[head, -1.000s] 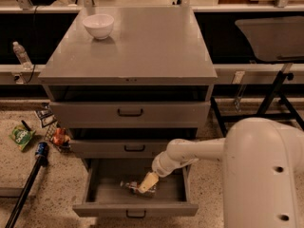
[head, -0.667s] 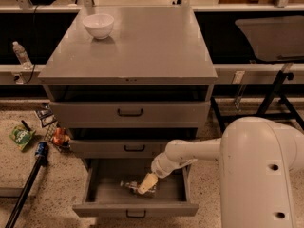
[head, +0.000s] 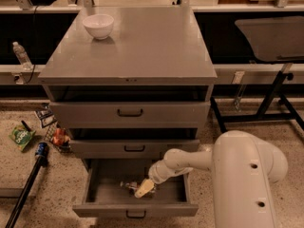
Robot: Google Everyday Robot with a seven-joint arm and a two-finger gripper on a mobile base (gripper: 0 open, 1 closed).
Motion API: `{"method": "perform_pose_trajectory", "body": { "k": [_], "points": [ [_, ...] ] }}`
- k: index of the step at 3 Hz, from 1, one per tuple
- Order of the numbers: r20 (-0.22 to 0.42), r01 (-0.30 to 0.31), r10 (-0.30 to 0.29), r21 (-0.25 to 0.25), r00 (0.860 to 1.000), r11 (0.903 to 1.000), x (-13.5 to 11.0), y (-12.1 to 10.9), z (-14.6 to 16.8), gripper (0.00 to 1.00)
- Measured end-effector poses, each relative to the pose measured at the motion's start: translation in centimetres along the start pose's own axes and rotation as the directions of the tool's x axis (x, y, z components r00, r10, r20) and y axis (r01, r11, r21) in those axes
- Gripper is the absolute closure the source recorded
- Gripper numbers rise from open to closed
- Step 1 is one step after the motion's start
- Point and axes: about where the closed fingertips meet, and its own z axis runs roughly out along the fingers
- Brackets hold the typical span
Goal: Pick water bottle from bottom drawer and place on counter
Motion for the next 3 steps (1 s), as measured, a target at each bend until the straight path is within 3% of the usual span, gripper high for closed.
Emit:
{"method": "perform_pose_trajectory", "body": {
  "k": [1,3],
  "points": [
    [0.041,0.055,-0.056,0.014,0.998,0.9984,1.1,-1.3,4.5,0.0],
    [0.035,0.096,-0.099,0.085,0.994,0.9918,2.2,-3.6,8.8,0.0]
  ]
}}
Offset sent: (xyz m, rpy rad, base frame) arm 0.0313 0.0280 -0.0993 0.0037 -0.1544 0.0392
